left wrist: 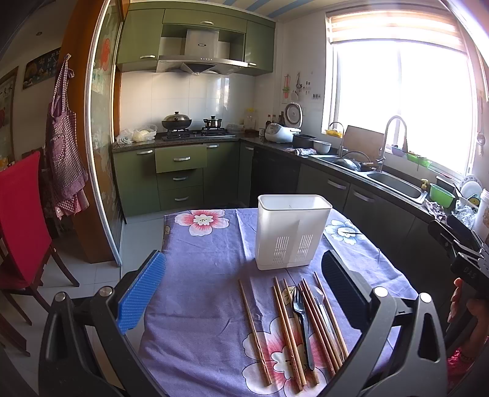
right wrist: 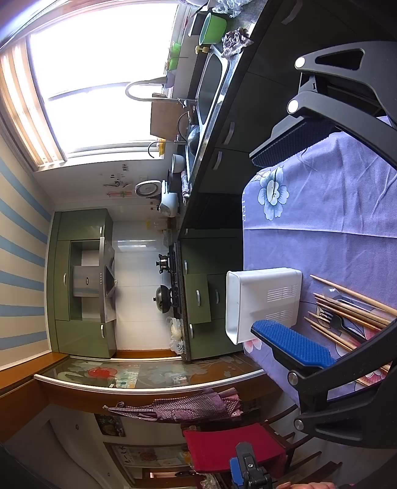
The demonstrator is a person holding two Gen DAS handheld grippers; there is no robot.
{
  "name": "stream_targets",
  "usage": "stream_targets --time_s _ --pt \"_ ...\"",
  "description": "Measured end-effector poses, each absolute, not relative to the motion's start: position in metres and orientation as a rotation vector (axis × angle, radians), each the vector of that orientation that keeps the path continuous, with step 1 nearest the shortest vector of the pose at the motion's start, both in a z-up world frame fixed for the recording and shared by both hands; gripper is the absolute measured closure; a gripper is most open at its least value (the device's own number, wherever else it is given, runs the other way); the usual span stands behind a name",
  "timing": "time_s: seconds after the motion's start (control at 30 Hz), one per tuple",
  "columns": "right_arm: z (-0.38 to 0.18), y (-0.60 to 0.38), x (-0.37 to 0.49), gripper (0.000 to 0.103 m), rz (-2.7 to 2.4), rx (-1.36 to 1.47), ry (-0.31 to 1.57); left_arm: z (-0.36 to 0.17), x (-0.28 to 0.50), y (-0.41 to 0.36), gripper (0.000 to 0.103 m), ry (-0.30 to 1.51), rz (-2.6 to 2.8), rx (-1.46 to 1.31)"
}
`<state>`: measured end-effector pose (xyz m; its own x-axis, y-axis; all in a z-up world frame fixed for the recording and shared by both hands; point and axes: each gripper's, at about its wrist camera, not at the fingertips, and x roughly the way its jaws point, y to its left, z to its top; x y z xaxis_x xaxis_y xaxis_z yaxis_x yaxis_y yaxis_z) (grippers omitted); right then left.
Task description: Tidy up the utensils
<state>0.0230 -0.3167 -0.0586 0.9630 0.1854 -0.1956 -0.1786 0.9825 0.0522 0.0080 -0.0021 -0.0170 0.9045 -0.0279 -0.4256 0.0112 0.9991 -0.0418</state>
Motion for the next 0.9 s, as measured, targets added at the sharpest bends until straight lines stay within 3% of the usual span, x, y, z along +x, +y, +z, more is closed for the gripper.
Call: stream_targets --time_s 0.53,0.9 --pt "-0.066 -0.315 0.029 0.004 0.185 0.026 0.225 -0.02 0.013 -0.005 0.006 0.465 -0.033 -0.042" --pt "-0.079 -0.311 0.044 0.004 0.212 0.028 0.31 -0.051 0.061 -0.026 0.006 0.72 -0.057 -0.026"
